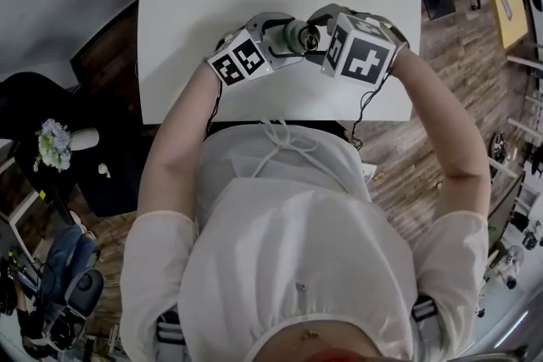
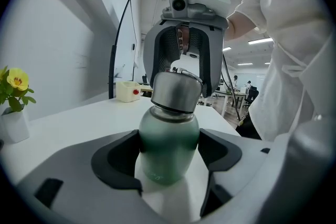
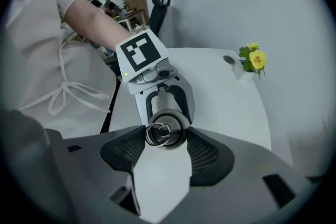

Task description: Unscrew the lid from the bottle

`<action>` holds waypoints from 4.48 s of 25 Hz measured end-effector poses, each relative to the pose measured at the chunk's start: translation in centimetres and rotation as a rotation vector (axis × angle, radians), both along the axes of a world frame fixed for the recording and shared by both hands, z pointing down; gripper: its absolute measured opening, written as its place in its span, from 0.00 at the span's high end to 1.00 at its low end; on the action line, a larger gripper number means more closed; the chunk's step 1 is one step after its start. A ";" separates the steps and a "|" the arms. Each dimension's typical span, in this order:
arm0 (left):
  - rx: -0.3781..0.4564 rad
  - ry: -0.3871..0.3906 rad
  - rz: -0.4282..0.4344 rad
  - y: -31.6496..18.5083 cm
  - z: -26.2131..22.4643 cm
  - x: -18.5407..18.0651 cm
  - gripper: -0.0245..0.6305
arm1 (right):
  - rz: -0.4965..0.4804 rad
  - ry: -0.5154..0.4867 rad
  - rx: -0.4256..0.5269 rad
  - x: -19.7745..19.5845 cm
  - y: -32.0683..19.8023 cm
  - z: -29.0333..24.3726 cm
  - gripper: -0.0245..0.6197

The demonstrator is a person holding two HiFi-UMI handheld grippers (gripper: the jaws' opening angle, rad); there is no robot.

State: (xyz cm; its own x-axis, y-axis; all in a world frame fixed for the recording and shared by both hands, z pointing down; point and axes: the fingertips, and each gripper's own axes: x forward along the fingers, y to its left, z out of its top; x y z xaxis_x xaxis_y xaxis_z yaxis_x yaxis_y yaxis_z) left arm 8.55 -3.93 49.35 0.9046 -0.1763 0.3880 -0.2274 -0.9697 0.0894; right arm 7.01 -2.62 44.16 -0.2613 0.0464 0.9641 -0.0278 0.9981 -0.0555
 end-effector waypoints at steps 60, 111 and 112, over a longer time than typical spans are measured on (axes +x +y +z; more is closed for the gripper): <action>-0.010 0.027 0.021 0.1 0.2 -0.1 0.41 | 0.395 -0.223 -0.131 -0.5 -0.6 0.3 0.40; -0.028 0.028 0.033 0.1 -0.1 -0.3 0.40 | -0.048 -0.006 0.052 6.0 -1.7 0.9 0.55; -0.028 0.030 0.033 0.1 -0.1 -0.3 0.40 | -0.030 0.001 0.048 6.5 -1.7 1.7 0.55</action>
